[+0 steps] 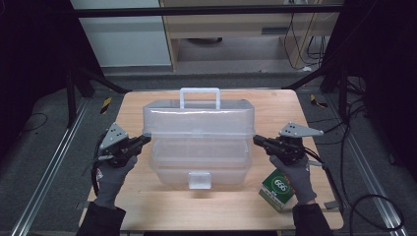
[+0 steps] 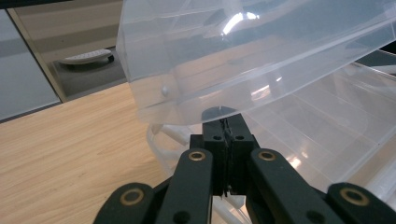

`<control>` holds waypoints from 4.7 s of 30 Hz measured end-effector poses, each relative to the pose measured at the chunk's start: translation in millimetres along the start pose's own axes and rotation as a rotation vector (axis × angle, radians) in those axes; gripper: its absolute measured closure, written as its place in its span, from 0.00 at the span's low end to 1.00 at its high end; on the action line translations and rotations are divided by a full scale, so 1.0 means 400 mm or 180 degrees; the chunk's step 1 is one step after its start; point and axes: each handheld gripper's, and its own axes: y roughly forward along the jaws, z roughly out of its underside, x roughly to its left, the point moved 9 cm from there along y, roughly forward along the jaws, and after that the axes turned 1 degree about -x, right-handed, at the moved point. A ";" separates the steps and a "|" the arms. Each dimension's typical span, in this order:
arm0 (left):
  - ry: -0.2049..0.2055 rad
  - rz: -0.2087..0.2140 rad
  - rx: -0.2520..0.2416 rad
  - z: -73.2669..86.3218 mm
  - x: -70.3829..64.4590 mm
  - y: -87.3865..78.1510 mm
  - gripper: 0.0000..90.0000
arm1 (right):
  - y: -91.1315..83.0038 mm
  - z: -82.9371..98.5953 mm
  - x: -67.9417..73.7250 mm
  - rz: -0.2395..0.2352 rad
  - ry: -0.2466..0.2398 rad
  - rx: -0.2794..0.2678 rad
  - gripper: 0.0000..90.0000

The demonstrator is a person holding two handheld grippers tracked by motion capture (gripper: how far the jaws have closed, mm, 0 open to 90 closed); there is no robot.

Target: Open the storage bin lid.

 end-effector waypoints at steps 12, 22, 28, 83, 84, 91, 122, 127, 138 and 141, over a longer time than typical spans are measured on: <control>-0.0008 -0.0106 0.0069 0.018 0.002 -0.006 0.94 | 0.002 0.005 0.002 0.0001 -0.0015 0.0030 1.00; 0.0053 -0.0378 0.0078 0.032 0.029 0.009 0.75 | 0.007 0.009 0.008 -0.0013 -0.0025 0.0084 1.00; 0.0112 -0.0425 -0.0016 0.013 0.028 0.030 0.68 | 0.011 0.010 0.013 -0.0035 -0.0032 0.0098 1.00; 0.0044 -0.0463 -0.0073 -0.016 0.038 0.029 0.75 | 0.072 0.152 -0.007 0.0181 0.0200 0.0815 0.85; 0.0039 -0.0476 -0.0083 -0.021 0.041 0.030 0.75 | 0.072 0.153 -0.007 0.0179 0.0208 0.0822 0.85; -0.0024 -0.0498 -0.0168 -0.064 0.059 0.044 0.76 | 0.072 0.153 -0.008 0.0181 0.0262 0.0838 0.85; -0.0088 -0.0689 -0.0130 -0.185 0.139 0.124 0.83 | 0.072 0.154 -0.009 0.0183 0.0292 0.0834 0.85; -0.0100 -0.0705 -0.0115 -0.193 0.144 0.131 0.84 | 0.072 0.153 -0.008 0.0170 0.0303 0.0845 0.85; -0.0150 -0.0724 -0.0118 -0.212 0.162 0.156 0.84 | 0.073 0.152 -0.009 0.0189 0.0260 0.0860 0.85; -0.0155 -0.0755 -0.0111 -0.219 0.168 0.165 0.84 | 0.073 0.152 -0.008 0.0188 0.0266 0.0857 0.85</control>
